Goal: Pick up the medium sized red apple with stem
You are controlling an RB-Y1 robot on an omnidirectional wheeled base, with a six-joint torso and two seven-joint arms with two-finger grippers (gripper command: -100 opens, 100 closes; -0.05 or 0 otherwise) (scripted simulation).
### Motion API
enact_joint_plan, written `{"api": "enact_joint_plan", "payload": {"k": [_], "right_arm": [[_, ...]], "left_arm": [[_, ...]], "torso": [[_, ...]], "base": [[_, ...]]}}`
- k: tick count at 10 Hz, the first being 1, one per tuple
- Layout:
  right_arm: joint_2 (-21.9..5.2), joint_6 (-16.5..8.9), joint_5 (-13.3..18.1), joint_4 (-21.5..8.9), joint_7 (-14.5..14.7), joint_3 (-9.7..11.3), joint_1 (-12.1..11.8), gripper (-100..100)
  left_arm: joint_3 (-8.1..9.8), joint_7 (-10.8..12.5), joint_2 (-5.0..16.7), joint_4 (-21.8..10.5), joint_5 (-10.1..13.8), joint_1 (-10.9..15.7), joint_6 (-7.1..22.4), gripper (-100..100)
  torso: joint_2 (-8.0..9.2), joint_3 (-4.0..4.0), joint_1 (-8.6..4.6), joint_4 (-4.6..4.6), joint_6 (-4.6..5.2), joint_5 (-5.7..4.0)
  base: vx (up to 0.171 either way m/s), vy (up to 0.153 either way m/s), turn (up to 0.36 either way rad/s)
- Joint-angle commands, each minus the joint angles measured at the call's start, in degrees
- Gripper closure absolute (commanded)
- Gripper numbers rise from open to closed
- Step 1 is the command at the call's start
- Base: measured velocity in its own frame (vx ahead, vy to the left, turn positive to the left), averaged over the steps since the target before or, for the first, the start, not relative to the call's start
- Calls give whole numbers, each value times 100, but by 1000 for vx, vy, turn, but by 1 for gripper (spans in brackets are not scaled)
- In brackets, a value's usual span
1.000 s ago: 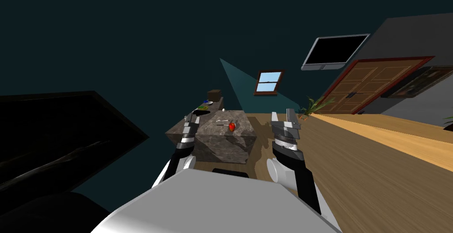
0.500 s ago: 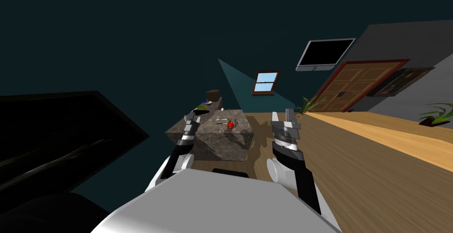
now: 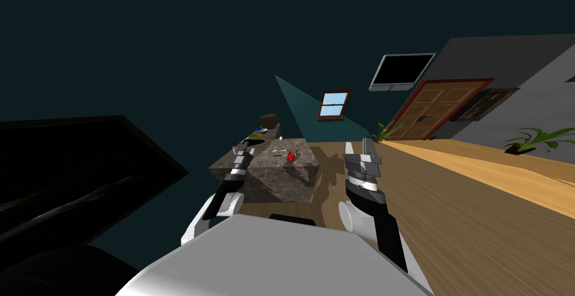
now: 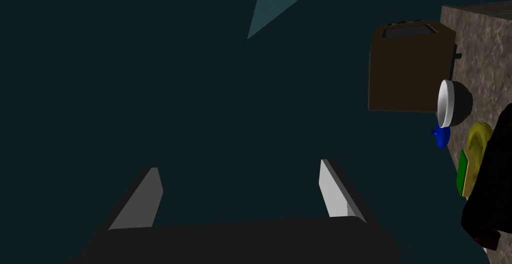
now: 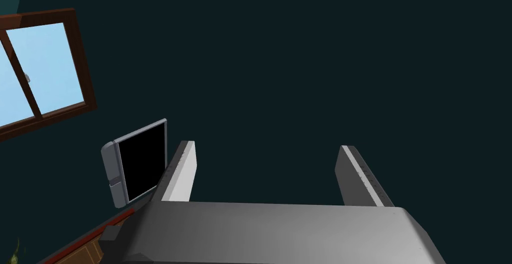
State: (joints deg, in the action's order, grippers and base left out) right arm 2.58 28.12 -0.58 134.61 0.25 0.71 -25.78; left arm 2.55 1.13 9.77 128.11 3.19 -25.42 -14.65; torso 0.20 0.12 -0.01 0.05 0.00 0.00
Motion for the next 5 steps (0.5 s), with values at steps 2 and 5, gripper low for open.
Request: {"api": "enact_joint_plan", "payload": {"k": [2, 5], "right_arm": [[0, 0, 0, 0, 0, 0, 0, 0], [0, 0, 0, 0, 0, 0, 0, 0]], "left_arm": [[60, 27, 90, 32, 16, 93, 431, -100], [194, 93, 259, 90, 66, 288, 934, -100]], "torso": [[4, 2, -3, 1, 1, -1], [3, 2, 0, 1, -1, 0]], "base": [[-63, -15, -67], [-66, -12, -83]]}}
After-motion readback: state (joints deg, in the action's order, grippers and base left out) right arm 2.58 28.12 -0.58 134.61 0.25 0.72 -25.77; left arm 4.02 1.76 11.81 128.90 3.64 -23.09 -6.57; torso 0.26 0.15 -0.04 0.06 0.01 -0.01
